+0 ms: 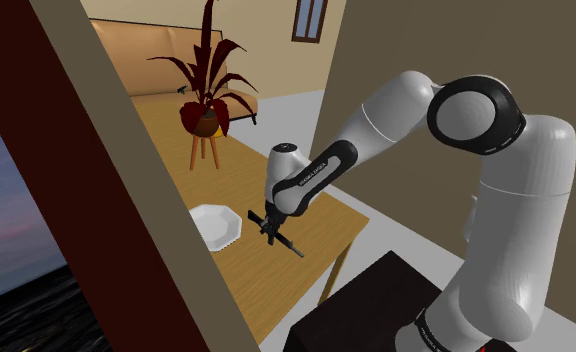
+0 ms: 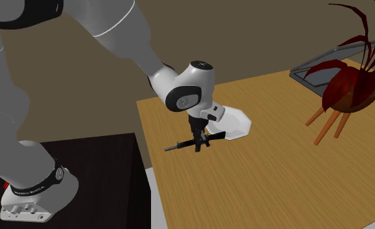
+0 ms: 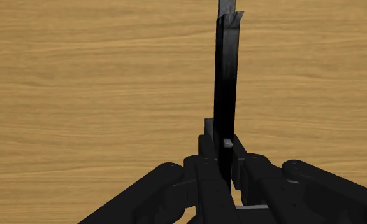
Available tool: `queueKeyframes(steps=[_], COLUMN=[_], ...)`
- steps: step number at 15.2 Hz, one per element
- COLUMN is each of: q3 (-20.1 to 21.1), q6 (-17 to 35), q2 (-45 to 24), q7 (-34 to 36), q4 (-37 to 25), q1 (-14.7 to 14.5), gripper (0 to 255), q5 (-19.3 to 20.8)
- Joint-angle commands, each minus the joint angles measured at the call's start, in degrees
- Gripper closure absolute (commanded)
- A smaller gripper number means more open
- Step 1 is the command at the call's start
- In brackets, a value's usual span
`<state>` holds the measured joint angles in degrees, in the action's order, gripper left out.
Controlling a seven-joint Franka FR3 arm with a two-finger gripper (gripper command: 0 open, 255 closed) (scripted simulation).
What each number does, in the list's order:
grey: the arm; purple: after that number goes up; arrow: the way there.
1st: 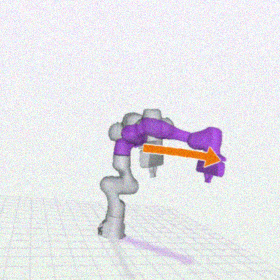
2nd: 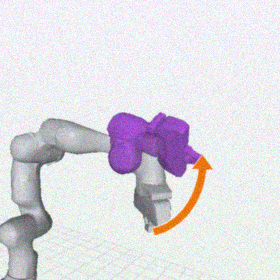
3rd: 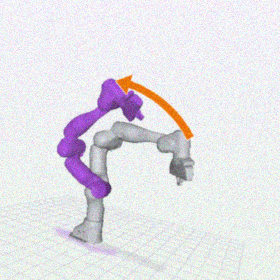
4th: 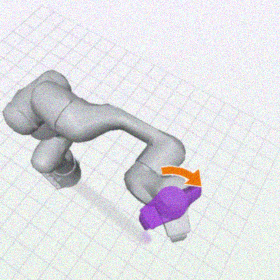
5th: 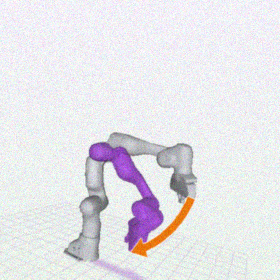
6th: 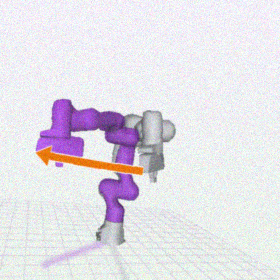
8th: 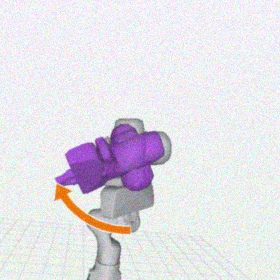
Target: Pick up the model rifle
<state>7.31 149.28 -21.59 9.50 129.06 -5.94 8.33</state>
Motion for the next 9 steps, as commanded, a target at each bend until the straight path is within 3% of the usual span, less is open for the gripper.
queueKeyframes(steps=[1,9], q3=[0.02,0.65], q6=[-0.01,-3.11], q2=[-0.01,3.35], q7=[0.0,-0.88], q4=[0.0,0.21], q1=[-0.01,0.48], gripper=[255,255], q5=[-0.01,-1.06])
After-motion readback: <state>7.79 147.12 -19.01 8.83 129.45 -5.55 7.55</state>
